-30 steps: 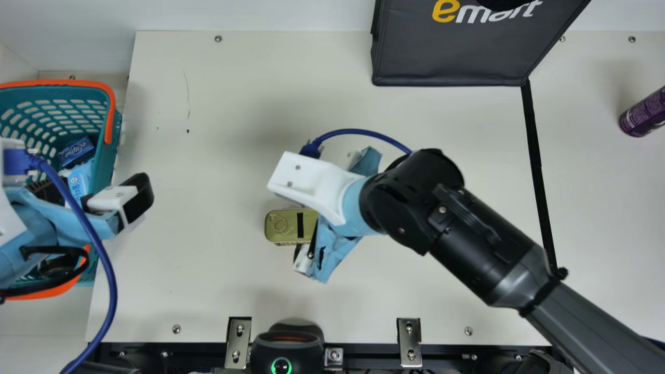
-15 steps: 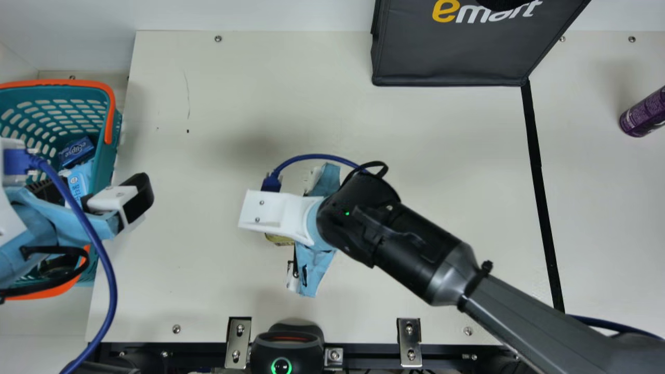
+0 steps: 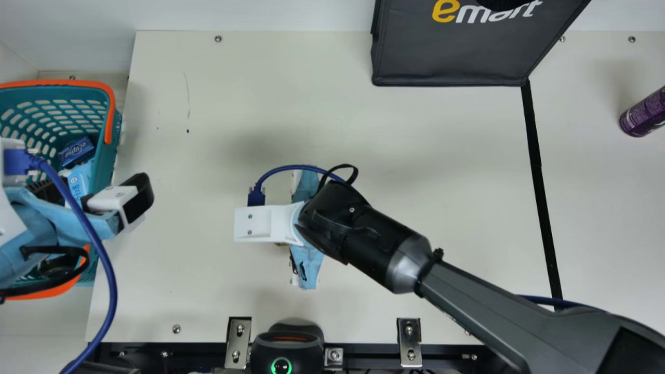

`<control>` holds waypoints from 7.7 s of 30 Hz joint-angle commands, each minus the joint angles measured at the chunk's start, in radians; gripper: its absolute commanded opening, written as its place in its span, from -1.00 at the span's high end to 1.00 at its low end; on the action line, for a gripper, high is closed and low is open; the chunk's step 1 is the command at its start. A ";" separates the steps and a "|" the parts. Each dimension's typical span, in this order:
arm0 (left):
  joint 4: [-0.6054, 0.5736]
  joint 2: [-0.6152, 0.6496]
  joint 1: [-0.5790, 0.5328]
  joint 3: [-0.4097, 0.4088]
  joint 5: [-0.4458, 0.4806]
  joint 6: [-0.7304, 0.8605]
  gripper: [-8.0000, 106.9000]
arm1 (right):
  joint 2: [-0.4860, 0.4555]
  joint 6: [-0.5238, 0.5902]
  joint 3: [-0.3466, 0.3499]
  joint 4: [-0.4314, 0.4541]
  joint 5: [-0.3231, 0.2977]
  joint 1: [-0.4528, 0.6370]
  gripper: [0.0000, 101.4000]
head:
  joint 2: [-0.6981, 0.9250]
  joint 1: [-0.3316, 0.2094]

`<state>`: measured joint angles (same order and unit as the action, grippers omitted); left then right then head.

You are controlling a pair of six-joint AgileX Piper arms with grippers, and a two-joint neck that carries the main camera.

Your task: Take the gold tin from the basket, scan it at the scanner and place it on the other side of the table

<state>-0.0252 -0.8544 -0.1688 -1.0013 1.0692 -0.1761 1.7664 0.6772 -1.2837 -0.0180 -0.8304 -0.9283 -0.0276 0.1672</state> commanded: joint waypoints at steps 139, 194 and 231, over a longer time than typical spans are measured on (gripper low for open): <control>0.000 0.000 0.000 0.000 0.000 0.000 -0.71 | -0.390 -0.544 0.270 -0.233 -0.062 0.573 1.00 | -0.349 -0.029; 0.000 0.000 0.000 0.000 0.000 0.000 -0.71 | 0.025 -0.138 -0.051 -0.067 0.051 1.365 1.00 | -0.349 -0.029; 0.000 0.000 0.000 0.000 0.000 0.000 -0.71 | 0.196 -0.140 -0.191 -0.083 0.121 1.372 0.60 | -0.349 -0.029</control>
<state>-0.0252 -0.8544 -0.1688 -1.0013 1.0692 -0.1761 1.9602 0.5400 -1.4747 -0.1046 -0.7084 0.4432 -0.3743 0.1672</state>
